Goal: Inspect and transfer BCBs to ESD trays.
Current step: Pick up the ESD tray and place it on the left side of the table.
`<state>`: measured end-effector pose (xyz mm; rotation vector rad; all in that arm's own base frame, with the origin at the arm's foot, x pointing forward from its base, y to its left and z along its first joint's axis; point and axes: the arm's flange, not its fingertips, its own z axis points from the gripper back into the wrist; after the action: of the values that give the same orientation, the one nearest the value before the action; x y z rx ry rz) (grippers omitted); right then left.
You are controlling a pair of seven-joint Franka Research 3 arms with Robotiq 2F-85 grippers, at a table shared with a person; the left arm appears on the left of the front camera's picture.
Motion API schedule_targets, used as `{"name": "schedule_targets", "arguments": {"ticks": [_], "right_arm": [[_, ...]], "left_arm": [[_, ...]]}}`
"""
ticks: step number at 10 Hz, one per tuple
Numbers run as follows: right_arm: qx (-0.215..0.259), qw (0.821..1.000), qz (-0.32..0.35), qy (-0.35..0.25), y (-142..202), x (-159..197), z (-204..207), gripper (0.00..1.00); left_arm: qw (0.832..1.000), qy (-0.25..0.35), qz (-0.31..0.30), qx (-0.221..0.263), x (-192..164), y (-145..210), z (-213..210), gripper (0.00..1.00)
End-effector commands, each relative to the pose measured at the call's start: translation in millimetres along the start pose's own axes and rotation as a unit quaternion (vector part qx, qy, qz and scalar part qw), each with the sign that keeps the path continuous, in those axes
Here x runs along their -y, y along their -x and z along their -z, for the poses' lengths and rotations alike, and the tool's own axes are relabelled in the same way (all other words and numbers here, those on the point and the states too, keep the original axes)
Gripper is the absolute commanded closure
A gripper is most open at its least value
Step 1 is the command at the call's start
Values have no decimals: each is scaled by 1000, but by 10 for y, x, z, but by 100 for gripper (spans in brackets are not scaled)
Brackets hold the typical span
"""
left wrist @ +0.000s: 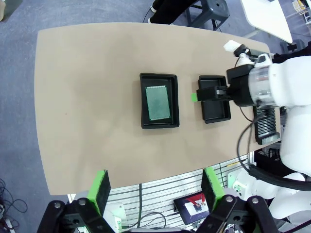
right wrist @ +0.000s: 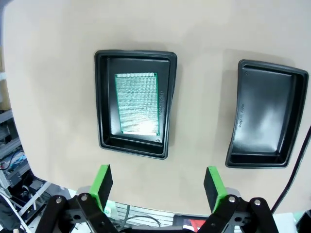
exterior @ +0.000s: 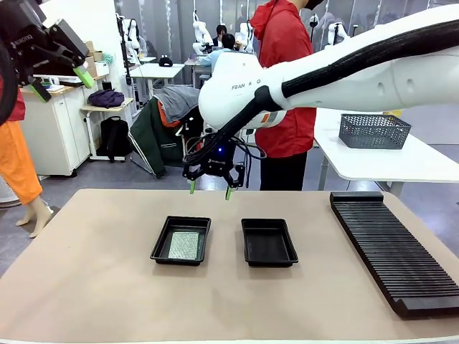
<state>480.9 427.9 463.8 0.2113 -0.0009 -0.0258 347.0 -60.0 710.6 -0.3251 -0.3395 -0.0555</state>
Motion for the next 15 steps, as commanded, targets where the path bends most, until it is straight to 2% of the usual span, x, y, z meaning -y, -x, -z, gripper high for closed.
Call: {"name": "schedule_targets", "arguments": {"ticks": [1,4,9,13,15], "right_arm": [[12,998,-2,-62,246,330,-63,0],[11,992,-1,-123,347,615,-135,0],[13,974,-5,-225,402,1025,-20,0],[9,961,-12,-278,436,1261,129,0],[9,958,-9,-285,462,1351,176,0]], "left_arm": [[1000,-11,4,-13,56,-8,299,0],[999,-28,-4,-33,163,50,698,0],[996,-45,-14,-75,295,13,1734,0],[992,-87,-31,-87,358,-52,2426,0],[990,-107,-31,-84,395,-98,2657,0]]}}
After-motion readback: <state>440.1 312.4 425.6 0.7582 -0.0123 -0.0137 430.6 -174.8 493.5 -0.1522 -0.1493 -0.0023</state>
